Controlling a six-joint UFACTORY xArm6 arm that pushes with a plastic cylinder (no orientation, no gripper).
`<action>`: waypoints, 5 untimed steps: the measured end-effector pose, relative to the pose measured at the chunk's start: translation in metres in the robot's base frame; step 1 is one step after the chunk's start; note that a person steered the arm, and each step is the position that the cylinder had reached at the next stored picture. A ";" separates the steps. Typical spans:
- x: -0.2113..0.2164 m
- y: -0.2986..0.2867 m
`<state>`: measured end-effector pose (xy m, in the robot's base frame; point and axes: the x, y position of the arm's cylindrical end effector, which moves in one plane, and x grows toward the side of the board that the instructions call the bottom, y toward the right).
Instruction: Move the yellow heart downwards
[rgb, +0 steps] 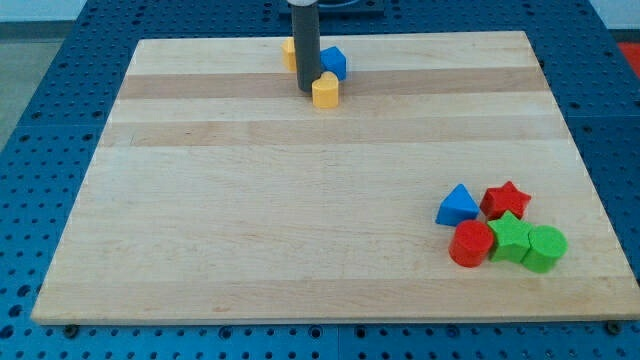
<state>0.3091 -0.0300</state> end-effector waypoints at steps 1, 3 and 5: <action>0.005 0.022; 0.028 0.070; 0.080 0.089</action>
